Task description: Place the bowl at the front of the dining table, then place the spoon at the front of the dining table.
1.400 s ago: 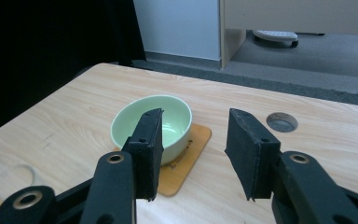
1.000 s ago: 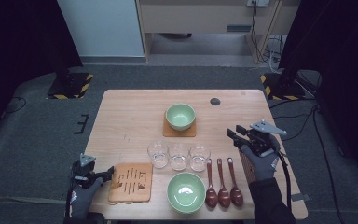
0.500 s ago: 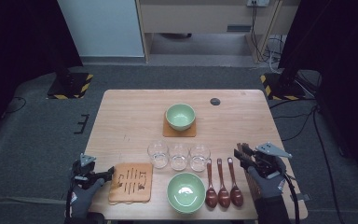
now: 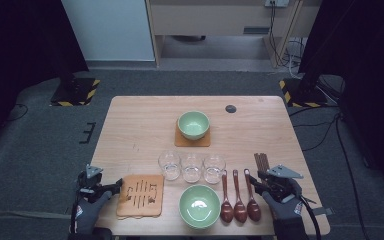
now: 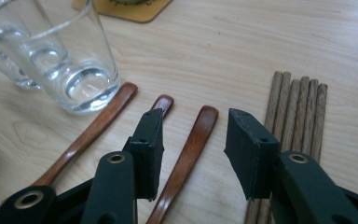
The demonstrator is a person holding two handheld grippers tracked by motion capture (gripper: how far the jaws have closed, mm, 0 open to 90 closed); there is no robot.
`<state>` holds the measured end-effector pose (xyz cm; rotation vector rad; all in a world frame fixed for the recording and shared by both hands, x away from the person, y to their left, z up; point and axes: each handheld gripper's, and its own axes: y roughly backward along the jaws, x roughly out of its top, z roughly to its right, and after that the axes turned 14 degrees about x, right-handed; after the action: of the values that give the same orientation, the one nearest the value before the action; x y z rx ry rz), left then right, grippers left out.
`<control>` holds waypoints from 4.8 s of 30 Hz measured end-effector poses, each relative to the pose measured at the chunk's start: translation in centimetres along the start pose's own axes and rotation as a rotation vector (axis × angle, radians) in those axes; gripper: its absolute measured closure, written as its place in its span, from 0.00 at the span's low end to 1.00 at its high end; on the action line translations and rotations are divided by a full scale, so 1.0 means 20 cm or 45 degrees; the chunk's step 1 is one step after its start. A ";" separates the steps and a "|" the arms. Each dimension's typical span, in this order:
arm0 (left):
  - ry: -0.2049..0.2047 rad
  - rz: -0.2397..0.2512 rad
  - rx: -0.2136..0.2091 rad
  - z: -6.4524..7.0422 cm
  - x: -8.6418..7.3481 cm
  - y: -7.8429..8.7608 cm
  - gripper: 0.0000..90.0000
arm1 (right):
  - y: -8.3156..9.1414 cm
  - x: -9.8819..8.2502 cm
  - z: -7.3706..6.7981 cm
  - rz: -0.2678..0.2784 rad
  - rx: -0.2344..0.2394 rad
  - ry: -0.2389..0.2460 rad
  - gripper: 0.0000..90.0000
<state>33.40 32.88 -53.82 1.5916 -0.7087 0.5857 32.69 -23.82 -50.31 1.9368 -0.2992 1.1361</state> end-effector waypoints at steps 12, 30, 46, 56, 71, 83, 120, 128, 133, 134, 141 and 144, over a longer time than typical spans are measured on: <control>0.000 0.000 0.000 0.00 0.00 0.00 0.01 | 0.02 -0.07 -0.05 -0.106 0.018 0.002 0.66; -0.001 0.000 0.000 0.00 0.00 0.00 0.01 | -0.08 -0.12 -0.07 -0.275 -0.017 -0.008 0.77; -0.001 0.000 -0.001 0.00 0.00 0.00 0.01 | -0.09 -0.11 -0.07 -0.269 -0.074 -0.017 0.86; -0.001 0.000 -0.001 0.00 0.00 0.00 0.01 | -0.07 -0.11 -0.06 -0.242 -0.070 -0.035 0.80; -0.001 0.000 -0.001 0.00 0.00 0.00 0.01 | -0.08 -0.12 -0.10 -0.270 -0.139 -0.057 0.87; -0.001 0.000 -0.001 0.00 0.00 0.00 0.01 | -0.09 -0.11 -0.10 -0.257 -0.166 -0.112 0.91; 0.177 0.171 -0.016 -0.05 0.00 0.12 0.18 | 0.00 -0.06 -0.02 -0.041 0.010 -0.093 0.91; 0.149 0.273 -0.085 0.05 0.03 0.19 0.19 | 0.02 -0.06 -0.02 0.005 0.055 -0.111 0.91; 0.166 0.335 -0.151 0.09 0.06 0.24 0.20 | 0.02 -0.06 -0.01 0.019 0.082 -0.116 0.91; 0.170 0.344 -0.160 0.09 0.07 0.25 0.20 | 0.02 -0.06 -0.01 0.019 0.086 -0.117 0.91; 0.153 0.399 -0.207 0.14 0.13 0.28 0.21 | 0.03 -0.06 -0.01 0.054 0.109 -0.121 0.91; 0.134 0.419 -0.222 0.17 0.16 0.29 0.21 | 0.03 -0.06 -0.01 0.063 0.110 -0.116 0.91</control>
<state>31.27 28.69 -47.91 1.2822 -0.9244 0.8181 31.68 -24.29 -50.90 2.0707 -0.3536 1.1106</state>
